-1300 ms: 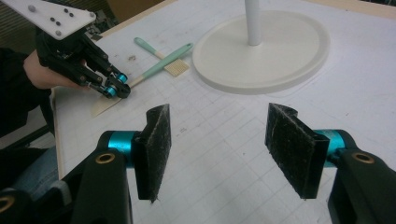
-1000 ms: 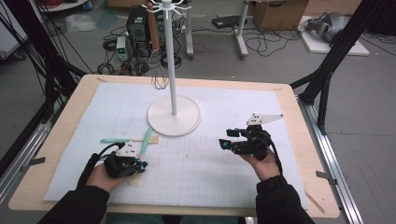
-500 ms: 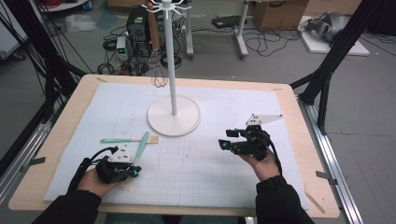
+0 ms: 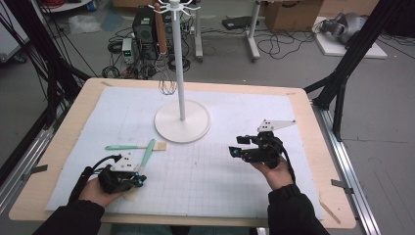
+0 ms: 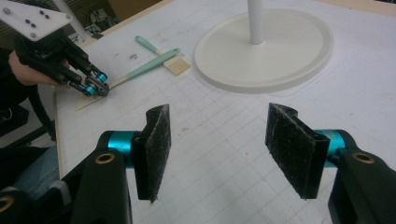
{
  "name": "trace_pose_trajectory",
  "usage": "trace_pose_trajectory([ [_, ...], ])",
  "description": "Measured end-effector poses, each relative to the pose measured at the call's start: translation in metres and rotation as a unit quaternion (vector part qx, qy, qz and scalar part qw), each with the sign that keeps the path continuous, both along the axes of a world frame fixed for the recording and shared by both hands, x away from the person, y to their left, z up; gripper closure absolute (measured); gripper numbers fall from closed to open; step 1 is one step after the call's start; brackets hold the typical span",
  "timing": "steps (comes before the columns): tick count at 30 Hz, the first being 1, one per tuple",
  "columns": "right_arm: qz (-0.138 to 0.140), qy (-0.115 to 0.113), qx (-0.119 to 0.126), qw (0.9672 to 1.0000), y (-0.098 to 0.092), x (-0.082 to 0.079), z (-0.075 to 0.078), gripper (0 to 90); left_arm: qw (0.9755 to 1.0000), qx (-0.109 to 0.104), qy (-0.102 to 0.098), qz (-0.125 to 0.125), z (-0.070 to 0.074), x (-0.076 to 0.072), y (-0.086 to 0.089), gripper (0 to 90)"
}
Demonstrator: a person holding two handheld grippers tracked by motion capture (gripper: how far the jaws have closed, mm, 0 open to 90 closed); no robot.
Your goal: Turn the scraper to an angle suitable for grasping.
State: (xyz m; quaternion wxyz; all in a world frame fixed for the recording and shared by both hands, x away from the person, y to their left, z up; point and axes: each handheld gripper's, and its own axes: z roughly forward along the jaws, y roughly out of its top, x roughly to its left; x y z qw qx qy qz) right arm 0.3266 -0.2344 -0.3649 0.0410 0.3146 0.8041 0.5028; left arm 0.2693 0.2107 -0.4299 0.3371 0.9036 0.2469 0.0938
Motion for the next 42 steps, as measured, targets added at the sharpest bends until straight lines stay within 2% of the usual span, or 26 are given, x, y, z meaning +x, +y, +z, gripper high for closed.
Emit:
trace_pose_trajectory([
  [12, 0.001, -0.005, -0.002, 1.0, 0.0, 0.0, -0.001, 39.3, 1.0, 0.001, 0.002, 0.0, 0.0, -0.003, 0.007, 89.5],
  [17, -0.001, -0.001, 0.0, 1.0, 0.0, 0.0, 0.0, 39.3, 1.0, 0.004, 0.003, -0.001, 0.001, -0.005, 0.011, 89.5],
  [23, -0.001, -0.001, 0.0, 1.0, 0.0, 0.0, 0.0, 39.3, 0.9998, -0.02, -0.004, 0.004, 0.008, -0.003, 0.014, 88.9],
  [26, -0.001, -0.001, 0.001, 1.0, 0.0, 0.0, 0.0, 39.3, 0.9995, -0.027, -0.009, 0.014, 0.013, 0.004, 0.016, 88.8],
  [34, -0.001, -0.002, 0.0, 1.0, 0.0, 0.0, 0.0, 39.1, 0.9963, -0.05, -0.009, 0.068, 0.014, 0.029, 0.021, 89.4],
  [37, -0.001, -0.005, 0.0, 1.0, 0.0, 0.0, -0.001, 39.0, 0.995, -0.054, -0.008, 0.084, 0.013, 0.038, 0.021, 89.5],
  [42, -0.001, -0.003, -0.001, 1.0, 0.0, 0.0, 0.0, 38.9, 0.9932, -0.05, -0.006, 0.106, 0.009, 0.052, 0.018, 89.5],
])
